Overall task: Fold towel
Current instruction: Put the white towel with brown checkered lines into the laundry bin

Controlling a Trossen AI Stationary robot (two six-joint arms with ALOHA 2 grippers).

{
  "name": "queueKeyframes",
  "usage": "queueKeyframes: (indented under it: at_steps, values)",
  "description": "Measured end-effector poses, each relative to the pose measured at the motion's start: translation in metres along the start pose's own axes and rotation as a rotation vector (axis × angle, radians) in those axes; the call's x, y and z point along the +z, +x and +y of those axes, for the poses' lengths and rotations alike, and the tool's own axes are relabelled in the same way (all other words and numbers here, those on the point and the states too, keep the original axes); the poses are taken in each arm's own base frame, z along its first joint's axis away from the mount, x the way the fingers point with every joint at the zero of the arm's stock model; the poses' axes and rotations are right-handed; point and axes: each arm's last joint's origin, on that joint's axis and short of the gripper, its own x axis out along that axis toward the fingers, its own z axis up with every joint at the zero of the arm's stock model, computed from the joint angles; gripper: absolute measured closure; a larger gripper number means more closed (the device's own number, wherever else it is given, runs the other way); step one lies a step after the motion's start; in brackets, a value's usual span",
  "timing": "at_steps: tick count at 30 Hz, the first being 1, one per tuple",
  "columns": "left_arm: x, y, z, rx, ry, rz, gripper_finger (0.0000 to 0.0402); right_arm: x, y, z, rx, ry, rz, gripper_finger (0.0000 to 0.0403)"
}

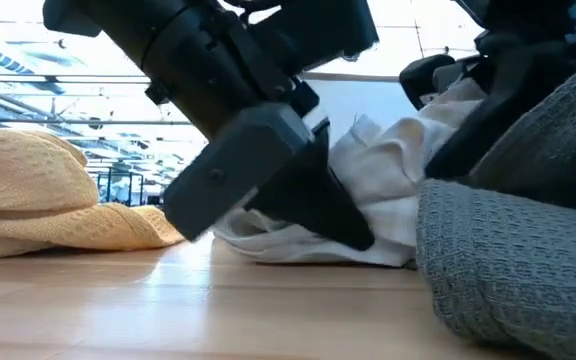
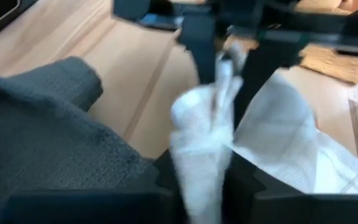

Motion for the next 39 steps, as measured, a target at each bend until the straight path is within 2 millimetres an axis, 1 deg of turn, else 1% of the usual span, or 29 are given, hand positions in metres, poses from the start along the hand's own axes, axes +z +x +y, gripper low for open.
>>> queueKeyframes:
  at_steps: [5,9,11,14,18,20,24,27,30,36,39]
  values:
    - [0.014,-0.02,0.01,0.015,0.015,-0.026,0.0373,0.001,-0.007,0.007,-0.007,-0.045,-0.008,0.0259]
    - [0.025,-0.04,0.021,0.057,0.02,-0.053,0.0373,0.005,-0.019,0.009,-0.032,-0.062,-0.006,0.019]
    - [0.032,-0.053,0.027,0.072,0.018,-0.082,0.0373,0.007,-0.027,0.008,-0.049,-0.056,-0.005,0.0164]
    - [0.041,-0.07,0.04,0.091,0.017,-0.115,0.0373,0.009,-0.041,0.006,-0.071,-0.045,0.006,0.0141]
    - [0.054,-0.097,0.056,0.139,0.022,-0.174,0.0373,0.011,-0.058,0.004,-0.118,-0.017,0.006,0.0138]
    - [0.06,-0.112,0.065,0.173,0.027,-0.205,0.0373,0.01,-0.063,0.005,-0.126,0.001,0.017,0.0142]
    - [0.069,-0.141,0.086,0.253,0.023,-0.262,0.0373,0.006,-0.068,0.006,-0.127,0.031,0.047,0.015]
    - [0.074,-0.157,0.102,0.314,0.025,-0.288,0.0373,0.003,-0.069,0.008,-0.133,0.045,0.063,0.0153]
    - [0.082,-0.169,0.117,0.356,0.049,-0.301,0.0373,0.004,-0.07,0.01,-0.141,0.054,0.055,0.0153]
    - [0.108,-0.19,0.144,0.428,0.158,-0.334,0.0373,0.008,-0.071,0.01,-0.154,0.067,0.02,0.0154]
    - [0.118,-0.199,0.16,0.47,0.192,-0.341,0.0373,0.009,-0.072,0.01,-0.158,0.081,0.011,0.0154]
